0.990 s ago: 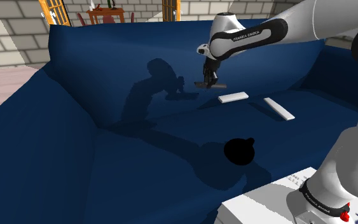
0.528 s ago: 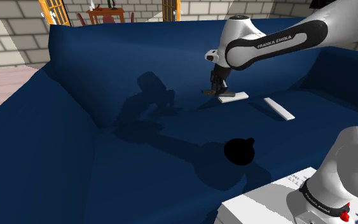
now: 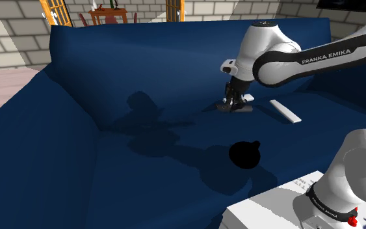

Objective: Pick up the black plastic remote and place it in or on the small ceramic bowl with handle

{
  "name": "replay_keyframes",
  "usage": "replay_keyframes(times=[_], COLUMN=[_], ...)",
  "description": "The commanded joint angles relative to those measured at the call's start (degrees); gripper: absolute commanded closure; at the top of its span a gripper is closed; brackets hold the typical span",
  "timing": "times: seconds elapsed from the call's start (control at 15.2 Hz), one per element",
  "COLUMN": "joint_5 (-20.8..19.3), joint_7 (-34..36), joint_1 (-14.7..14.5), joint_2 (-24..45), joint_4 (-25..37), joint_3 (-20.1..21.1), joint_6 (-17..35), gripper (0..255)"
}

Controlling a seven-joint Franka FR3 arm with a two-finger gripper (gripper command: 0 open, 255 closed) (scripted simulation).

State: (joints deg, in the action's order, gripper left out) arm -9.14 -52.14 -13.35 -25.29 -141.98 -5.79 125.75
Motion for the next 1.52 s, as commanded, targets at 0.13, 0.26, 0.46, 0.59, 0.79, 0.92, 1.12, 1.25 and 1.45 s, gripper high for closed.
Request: replay_keyframes(times=[0.13,0.26,0.46,0.59,0.79,0.92,1.12,1.25,1.45], joint_5=[0.6,1.3,2.9,3.6,3.5,3.4,3.3,3.2,3.1], joint_7=[3.8,5.6,8.4,9.5,9.8,10.0,10.3,10.6,10.7], joint_1=[-1.2,-2.1,-3.8,-4.6,-4.6,-4.5,-4.4,-4.3,-4.3], joint_2=[-8.7,-12.9,-19.3,-21.8,-21.2,-20.7,-19.8,-19.0,-18.5], joint_4=[-6.7,-9.7,-13.7,-15.1,-17.1,-18.4,-20.3,-21.5,-22.2], joint_3=[3.2,4.8,7.4,8.5,8.5,8.6,8.6,8.7,8.8], joint_6=[-2.5,-3.9,-6.6,-7.8,-5.2,-3.4,-0.6,1.3,2.6], gripper=[255,255,255,255,255,255,255,255,255])
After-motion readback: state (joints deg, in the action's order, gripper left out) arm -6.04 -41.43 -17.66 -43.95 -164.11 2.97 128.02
